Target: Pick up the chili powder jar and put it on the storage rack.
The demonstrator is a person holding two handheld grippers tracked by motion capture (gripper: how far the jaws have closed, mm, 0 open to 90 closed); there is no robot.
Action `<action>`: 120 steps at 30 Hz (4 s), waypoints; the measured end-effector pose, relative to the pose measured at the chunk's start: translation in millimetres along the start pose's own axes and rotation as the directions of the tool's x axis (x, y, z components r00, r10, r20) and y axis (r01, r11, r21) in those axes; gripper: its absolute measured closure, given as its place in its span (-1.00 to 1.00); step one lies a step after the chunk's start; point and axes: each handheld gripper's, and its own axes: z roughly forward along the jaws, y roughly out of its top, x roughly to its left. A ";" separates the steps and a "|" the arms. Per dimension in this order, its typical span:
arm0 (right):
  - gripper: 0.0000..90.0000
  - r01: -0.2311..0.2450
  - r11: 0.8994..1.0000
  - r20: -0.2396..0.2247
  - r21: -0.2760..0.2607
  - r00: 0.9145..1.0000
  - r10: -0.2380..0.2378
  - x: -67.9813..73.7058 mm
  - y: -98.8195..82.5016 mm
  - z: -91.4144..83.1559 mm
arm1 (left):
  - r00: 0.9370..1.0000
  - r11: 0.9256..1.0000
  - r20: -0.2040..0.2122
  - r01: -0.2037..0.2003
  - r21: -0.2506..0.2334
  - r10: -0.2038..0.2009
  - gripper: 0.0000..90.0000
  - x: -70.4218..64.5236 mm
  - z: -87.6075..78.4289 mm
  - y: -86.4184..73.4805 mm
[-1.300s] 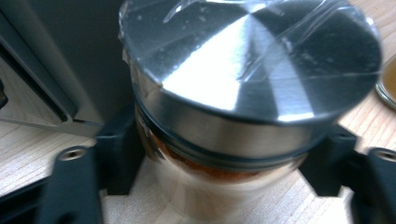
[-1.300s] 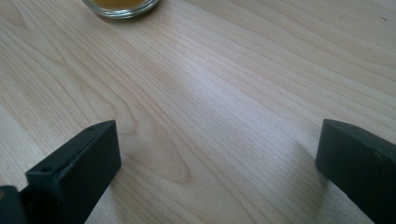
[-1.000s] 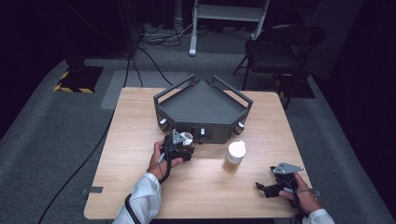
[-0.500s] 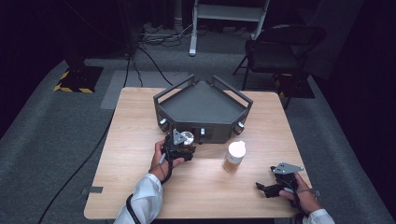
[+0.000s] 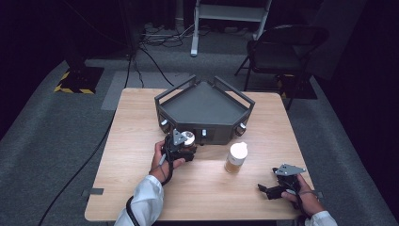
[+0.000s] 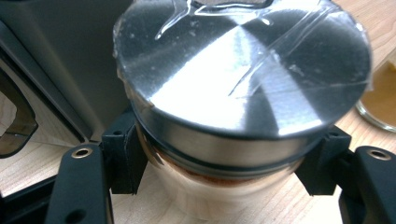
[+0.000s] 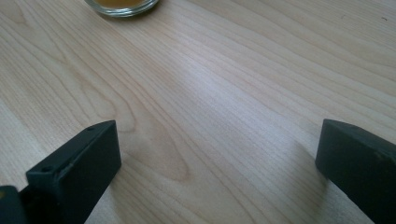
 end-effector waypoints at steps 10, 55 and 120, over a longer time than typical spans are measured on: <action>-1.00 0.002 1.000 -0.001 0.000 1.000 -0.002 -0.4 0.0 0.1 | 1.000 1.000 0.006 0.001 -0.013 -0.001 -0.34 1.0 -6.9 5.5; -1.00 0.004 1.000 -0.003 0.000 1.000 -0.004 -1.3 0.6 0.6 | 1.000 0.997 -0.023 -0.010 -0.076 0.009 -0.34 8.5 -60.7 75.9; -1.00 0.004 1.000 -0.004 0.000 1.000 -0.004 -1.5 0.6 0.6 | 0.992 0.997 -0.119 0.038 -0.059 -0.045 -0.34 29.3 -5.1 121.5</action>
